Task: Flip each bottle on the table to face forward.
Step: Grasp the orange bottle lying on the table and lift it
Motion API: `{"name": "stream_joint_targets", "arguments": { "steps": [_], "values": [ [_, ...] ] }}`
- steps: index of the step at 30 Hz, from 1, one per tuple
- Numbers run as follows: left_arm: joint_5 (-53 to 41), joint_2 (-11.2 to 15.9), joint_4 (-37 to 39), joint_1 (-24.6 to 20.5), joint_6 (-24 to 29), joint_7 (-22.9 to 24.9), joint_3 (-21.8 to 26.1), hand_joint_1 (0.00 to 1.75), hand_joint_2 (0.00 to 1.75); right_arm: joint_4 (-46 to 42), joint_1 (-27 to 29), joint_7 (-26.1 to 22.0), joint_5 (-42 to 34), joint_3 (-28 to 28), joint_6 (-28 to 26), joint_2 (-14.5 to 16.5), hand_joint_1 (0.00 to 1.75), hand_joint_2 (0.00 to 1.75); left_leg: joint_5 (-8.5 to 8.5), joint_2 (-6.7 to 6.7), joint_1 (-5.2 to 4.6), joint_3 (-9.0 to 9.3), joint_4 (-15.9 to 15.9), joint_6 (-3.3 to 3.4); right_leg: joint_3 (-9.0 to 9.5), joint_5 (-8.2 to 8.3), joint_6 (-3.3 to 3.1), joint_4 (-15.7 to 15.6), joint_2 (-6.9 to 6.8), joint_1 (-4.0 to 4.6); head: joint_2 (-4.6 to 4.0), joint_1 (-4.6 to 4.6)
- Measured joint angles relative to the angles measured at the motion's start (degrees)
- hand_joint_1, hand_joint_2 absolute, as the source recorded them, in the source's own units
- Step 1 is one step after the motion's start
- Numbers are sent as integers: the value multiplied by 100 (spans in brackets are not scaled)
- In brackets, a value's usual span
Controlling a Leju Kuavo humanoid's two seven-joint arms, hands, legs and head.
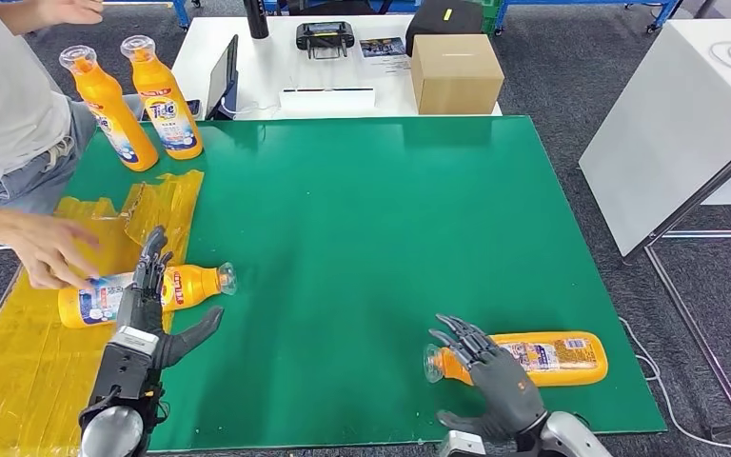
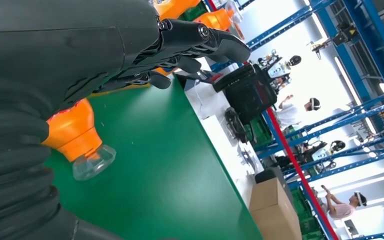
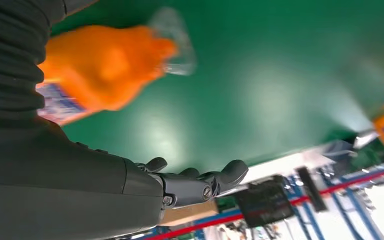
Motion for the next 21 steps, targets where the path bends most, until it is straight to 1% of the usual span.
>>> {"name": "stream_joint_targets", "arguments": {
  "steps": [2, 4, 7, 10, 17, 21],
  "values": [
    [0, -17, 27, -3, -16, -3, 1, 0, 175, -36, 90, 131, 94, -117, -19, -132, 0, 175, 0, 1, 1, 1, 0, 0, 0, 0, 0, 0, 1, 1, 0, 1],
    [0, -35, 39, 7, -33, 3, 3, 0, 175, -54, 175, 374, 334, -243, -86, -205, 0, 175, 0, 1, 1, 2, 0, 0, 1, 0, 0, 0, 1, 3, 0, 1],
    [-9, -62, 42, 46, -60, 31, 15, 0, 175, -56, 260, 778, 829, -466, -271, -228, 0, 175, 0, 1, 2, 2, -1, 0, 1, 0, 0, 1, 1, 3, 0, -1],
    [-30, -93, 42, 65, -66, 52, 36, 0, 175, -55, 287, 965, 1104, -630, -370, -224, 0, 175, 0, 1, 2, 2, -1, 0, 1, 0, 0, 1, 1, 3, 0, 0],
    [-63, -156, 36, 94, -120, 110, 78, 0, 175, 57, 246, 1475, 2028, -996, -516, -97, 0, 175, 0, 1, 1, 1, -1, 0, 3, 0, 0, 0, 1, 2, 0, 0],
    [-68, -194, 27, 120, -132, 139, 81, 0, 175, 252, 161, 1581, 2357, -1286, -527, 47, 0, 175, 1, 1, 1, 2, -1, 0, 3, 0, 0, 1, 0, 2, 0, -1]
  ]
}}
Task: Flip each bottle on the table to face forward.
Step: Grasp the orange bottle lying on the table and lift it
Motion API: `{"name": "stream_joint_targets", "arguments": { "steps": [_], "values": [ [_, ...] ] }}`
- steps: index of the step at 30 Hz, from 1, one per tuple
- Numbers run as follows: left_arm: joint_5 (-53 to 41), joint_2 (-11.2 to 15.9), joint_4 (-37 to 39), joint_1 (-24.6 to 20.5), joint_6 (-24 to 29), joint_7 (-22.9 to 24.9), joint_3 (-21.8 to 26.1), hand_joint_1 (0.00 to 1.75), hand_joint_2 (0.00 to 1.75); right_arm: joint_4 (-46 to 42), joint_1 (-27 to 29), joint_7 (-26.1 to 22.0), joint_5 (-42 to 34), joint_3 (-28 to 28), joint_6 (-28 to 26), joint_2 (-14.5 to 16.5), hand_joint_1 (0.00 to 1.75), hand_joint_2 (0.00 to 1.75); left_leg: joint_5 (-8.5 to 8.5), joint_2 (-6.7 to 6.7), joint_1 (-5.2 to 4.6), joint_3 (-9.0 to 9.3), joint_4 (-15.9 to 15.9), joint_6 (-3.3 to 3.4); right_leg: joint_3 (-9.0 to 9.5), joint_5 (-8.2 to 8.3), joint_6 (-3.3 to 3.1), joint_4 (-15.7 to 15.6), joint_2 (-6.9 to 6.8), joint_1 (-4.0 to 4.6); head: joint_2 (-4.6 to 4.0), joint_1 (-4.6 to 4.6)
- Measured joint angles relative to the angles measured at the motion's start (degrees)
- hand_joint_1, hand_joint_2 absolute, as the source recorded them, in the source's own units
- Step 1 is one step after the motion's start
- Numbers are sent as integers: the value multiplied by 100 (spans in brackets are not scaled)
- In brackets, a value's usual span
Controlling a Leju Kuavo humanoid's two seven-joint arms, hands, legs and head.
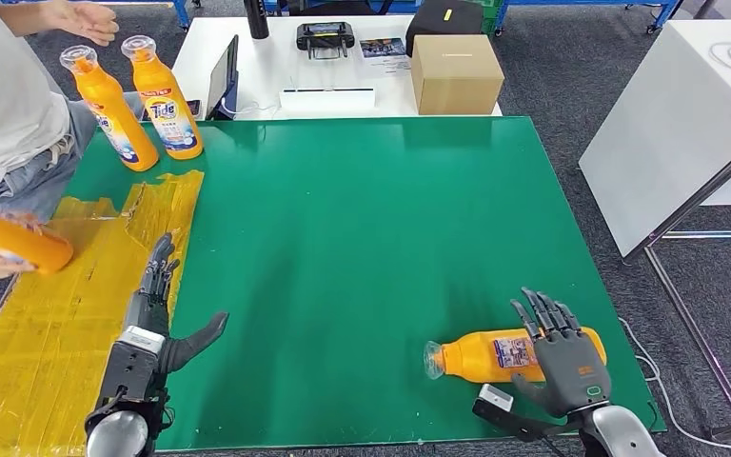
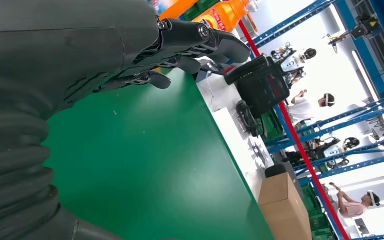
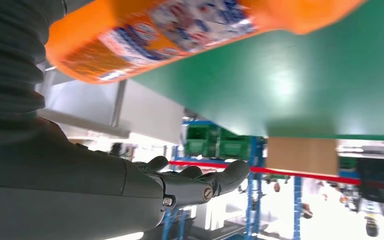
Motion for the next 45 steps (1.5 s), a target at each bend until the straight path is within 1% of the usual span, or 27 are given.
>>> {"name": "stream_joint_targets", "arguments": {
  "steps": [6, 11, 15, 19, 23, 27, 30, 31, 32, 34, 35, 36, 39, 40, 41, 45],
  "values": [
    [0, -16, -3, 17, -3, 7, 5, 0, 175, 168, -37, 16, 35, -209, 66, 110, 0, 175, 0, 0, 0, -1, 0, 0, 0, 0, 0, 0, 0, 1, 0, 0],
    [10, -24, -3, 17, -28, 7, 18, 0, 175, 337, -60, 132, 66, -326, 527, 108, 0, 175, 0, 0, 0, -1, 0, 0, -1, 0, 0, 0, -1, 0, 0, 0],
    [27, -25, -3, 17, -41, 5, 29, 0, 175, 513, -57, 199, -31, -385, 847, -18, 0, 175, 0, 0, -1, -1, 0, 0, -2, 0, 0, 0, 0, -1, 0, 1],
    [58, -25, -1, 12, -45, -1, 30, 0, 175, 693, -56, 253, -257, -436, 1163, -240, 0, 175, 0, 0, -1, 0, 1, 0, -1, 0, 0, -1, -1, -3, 0, -1],
    [83, -25, 8, -3, -49, -9, 30, 0, 175, 849, -70, 247, -414, -464, 1295, -431, 0, 175, -1, 0, -1, 4, 1, 0, 1, 0, 0, -1, 0, -2, 0, 0],
    [114, -25, 27, -24, -48, -11, 30, 0, 175, 973, -118, 241, -501, -469, 1332, -524, 0, 175, -1, 2, 0, 13, 1, 1, 5, 0, 0, -2, 1, -1, 0, -1],
    [119, -25, 52, -51, -49, -11, 30, 0, 175, 1095, -169, 238, -524, -468, 1347, -561, 12, 175, -7, 2, 0, 26, 0, 5, -7, -2, 1, -4, 1, 0, 0, 1],
    [121, -25, 64, -62, -50, -11, 28, 0, 175, 1144, -188, 237, -523, -466, 1353, -570, 21, 175, -13, 2, 0, 33, -1, 6, -13, -4, 1, -6, 1, 0, 0, 1],
    [123, -25, 75, -73, -50, -11, 27, 0, 175, 1193, -208, 237, -520, -464, 1358, -577, 36, 175, -19, 2, 0, 39, -1, 7, -16, -5, 1, -7, 2, 0, 0, 1],
    [127, -25, 94, -91, -50, -11, 18, 0, 175, 1290, -247, 235, -507, -454, 1364, -584, 96, 175, -24, 4, 0, 48, -2, 7, -16, -6, 1, -10, 3, 0, 0, 0],
    [127, -25, 102, -97, -50, -11, 13, 0, 175, 1330, -261, 235, -496, -449, 1363, -584, 121, 175, -24, 5, 0, 50, -2, 8, -14, -6, 2, -10, 4, -1, 0, 1],
    [127, -25, 110, -101, -49, -11, 7, 0, 175, 1368, -274, 235, -480, -443, 1358, -583, 140, 175, -23, 6, 0, 52, -1, 9, -12, -5, 2, -11, 4, -1, 0, 1],
    [132, -25, 122, -102, -44, -11, 2, 0, 175, 1466, -339, 238, -422, -429, 1305, -570, 165, 175, -20, 5, -1, 54, 0, 11, -8, -3, 4, -12, 4, -2, 0, 2],
    [135, -25, 124, -102, -40, -11, 2, 0, 175, 1486, -361, 240, -401, -419, 1271, -561, 171, 175, -19, 5, -1, 53, 0, 12, 0, -3, 4, -12, 4, -2, 0, 2],
    [137, -25, 123, -101, -36, -10, 2, 0, 175, 1499, -380, 243, -377, -409, 1234, -550, 175, 175, -19, 5, -1, 53, 1, 13, 13, -3, 4, -12, 4, -2, 0, 2],
    [138, -25, 123, -96, -22, 2, 2, 0, 175, 1535, -439, 227, -298, -354, 946, -452, 175, 175, -16, 5, 0, 49, 1, 13, 47, -1, 4, -12, 4, 1, 0, 0]
  ]
}}
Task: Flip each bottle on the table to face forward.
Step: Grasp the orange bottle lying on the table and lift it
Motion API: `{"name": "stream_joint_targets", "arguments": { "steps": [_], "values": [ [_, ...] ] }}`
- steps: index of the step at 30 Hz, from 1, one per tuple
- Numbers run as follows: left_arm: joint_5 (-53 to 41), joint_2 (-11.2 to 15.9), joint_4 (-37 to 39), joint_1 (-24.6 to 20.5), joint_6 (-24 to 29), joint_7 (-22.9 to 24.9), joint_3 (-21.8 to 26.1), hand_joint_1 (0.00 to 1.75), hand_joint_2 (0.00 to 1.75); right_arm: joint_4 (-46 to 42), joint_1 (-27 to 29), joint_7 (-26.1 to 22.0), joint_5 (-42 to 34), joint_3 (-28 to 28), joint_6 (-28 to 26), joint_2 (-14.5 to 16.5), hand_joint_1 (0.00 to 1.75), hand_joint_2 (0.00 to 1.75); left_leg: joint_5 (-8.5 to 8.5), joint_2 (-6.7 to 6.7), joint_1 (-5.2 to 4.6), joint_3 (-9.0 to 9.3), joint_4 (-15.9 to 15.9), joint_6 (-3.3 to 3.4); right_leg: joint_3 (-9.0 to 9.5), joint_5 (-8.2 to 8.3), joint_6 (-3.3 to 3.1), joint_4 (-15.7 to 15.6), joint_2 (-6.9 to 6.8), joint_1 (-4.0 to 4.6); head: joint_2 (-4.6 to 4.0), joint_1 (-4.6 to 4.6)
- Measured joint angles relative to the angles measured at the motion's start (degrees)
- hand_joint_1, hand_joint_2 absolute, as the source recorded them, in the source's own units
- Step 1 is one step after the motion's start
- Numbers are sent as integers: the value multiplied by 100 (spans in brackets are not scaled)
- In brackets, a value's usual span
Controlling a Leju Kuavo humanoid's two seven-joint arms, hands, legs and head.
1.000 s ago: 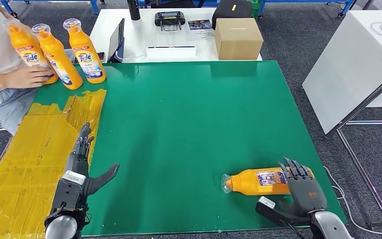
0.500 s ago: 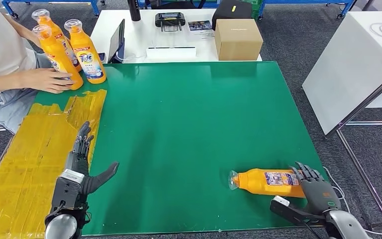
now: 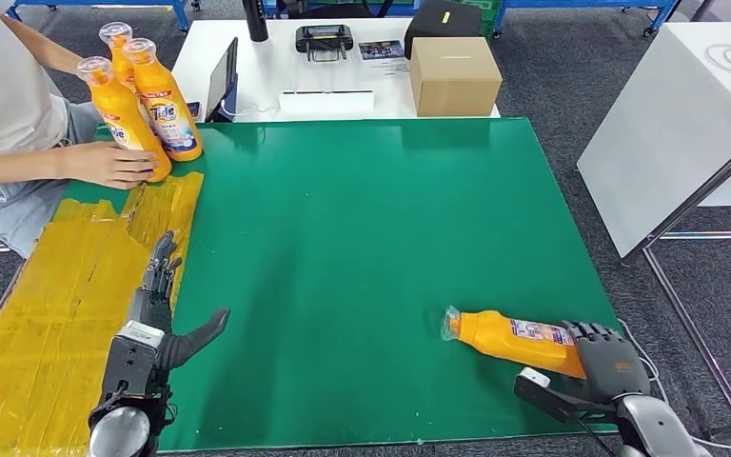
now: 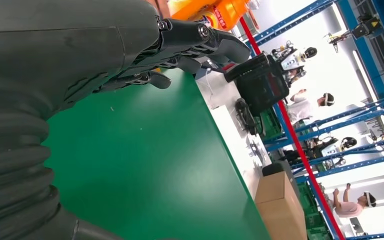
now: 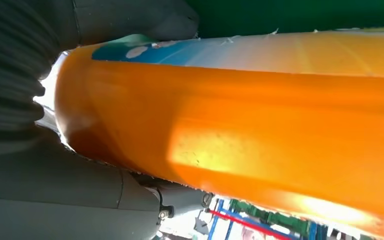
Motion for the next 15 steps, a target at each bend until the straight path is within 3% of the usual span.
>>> {"name": "stream_joint_targets", "arguments": {
  "steps": [10, 15],
  "values": [
    [3, -7, -28, 61, -107, 36, -26, 0, 175, -294, -90, -739, -441, 21, -817, 883, 175, 175, 2, -3, 8, -13, -3, -4, -10, -2, -2, 3, -3, 6, 0, 0],
    [142, -7, -48, 82, -411, 83, -153, 0, 175, -671, -158, -1489, -1309, 0, -1555, 1450, 175, 175, 3, -1, 3, -20, -3, -3, -17, -1, -2, 4, -1, 3, 0, 0]
  ]
}}
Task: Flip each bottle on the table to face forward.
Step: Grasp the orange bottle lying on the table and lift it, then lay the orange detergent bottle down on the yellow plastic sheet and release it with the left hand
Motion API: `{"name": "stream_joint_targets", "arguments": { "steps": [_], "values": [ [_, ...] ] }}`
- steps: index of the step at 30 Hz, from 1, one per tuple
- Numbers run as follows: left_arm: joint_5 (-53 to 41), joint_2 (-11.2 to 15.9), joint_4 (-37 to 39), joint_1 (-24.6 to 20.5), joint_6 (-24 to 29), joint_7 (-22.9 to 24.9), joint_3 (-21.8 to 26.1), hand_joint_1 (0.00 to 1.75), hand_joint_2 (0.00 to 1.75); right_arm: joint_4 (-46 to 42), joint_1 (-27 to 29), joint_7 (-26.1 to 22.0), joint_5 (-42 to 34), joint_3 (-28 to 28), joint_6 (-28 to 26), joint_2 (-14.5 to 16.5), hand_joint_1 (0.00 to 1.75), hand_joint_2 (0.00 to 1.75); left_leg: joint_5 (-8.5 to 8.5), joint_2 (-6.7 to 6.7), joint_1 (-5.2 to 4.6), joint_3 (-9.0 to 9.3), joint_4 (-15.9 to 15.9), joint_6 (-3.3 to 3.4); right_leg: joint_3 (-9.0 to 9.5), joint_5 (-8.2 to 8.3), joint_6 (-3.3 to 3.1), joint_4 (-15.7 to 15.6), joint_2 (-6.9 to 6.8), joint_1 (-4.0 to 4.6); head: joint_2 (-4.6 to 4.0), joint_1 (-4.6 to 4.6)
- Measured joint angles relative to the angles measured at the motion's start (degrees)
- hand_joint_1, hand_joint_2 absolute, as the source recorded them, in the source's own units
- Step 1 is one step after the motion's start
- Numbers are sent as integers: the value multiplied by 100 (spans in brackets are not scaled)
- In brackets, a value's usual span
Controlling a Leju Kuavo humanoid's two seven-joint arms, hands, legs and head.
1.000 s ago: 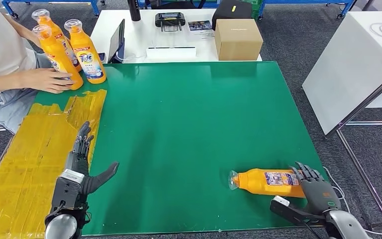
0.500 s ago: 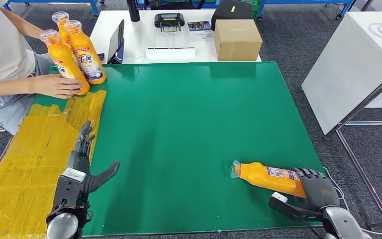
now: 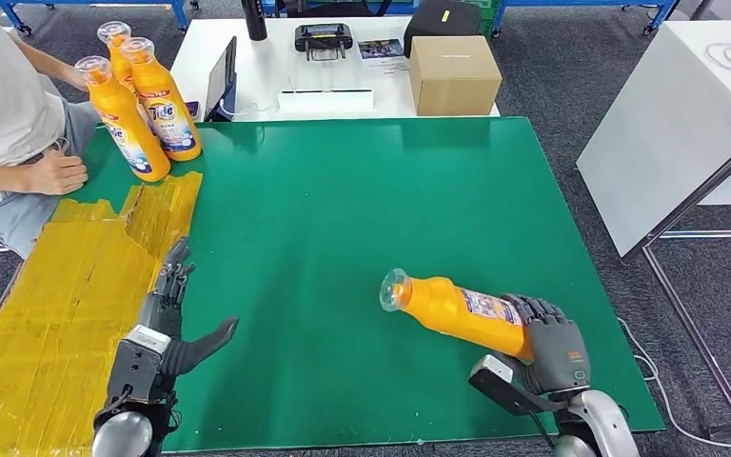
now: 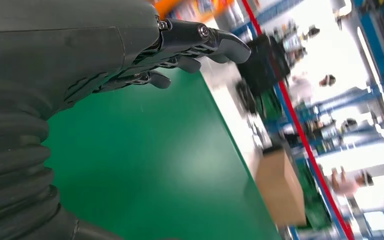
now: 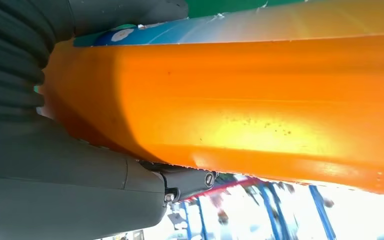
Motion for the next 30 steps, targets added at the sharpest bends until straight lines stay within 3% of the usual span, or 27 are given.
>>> {"name": "stream_joint_targets", "arguments": {
  "steps": [4, 8, 18, 30],
  "values": [
    [280, 3, 7, -21, -437, 120, -232, 0, 175, -323, -168, -386, -625, 25, -362, 496, 175, 175, 0, -2, 0, -1, 0, 0, -2, -1, 0, 0, -1, 0, 0, 0],
    [424, 13, 46, -96, -617, 152, -423, 0, 175, -422, -307, -561, -1037, 53, -332, 810, 175, 175, 0, -2, 0, -3, 0, 0, -1, 0, 0, 0, -1, 0, 0, 2],
    [780, 75, 237, -400, -998, 184, -858, 0, 175, -140, -773, -885, -2466, 421, 671, 1390, 175, 175, 3, -4, 1, -7, 0, -2, -3, 0, 0, 1, -1, 1, 0, 1],
    [1197, 87, 478, -933, -1231, 253, -1395, 0, 175, 1451, -1645, -888, -3513, 1305, 1766, 2072, 175, 175, 8, -3, 1, -14, 0, -3, -9, 1, -1, 4, -1, 1, 0, 2]
  ]
}}
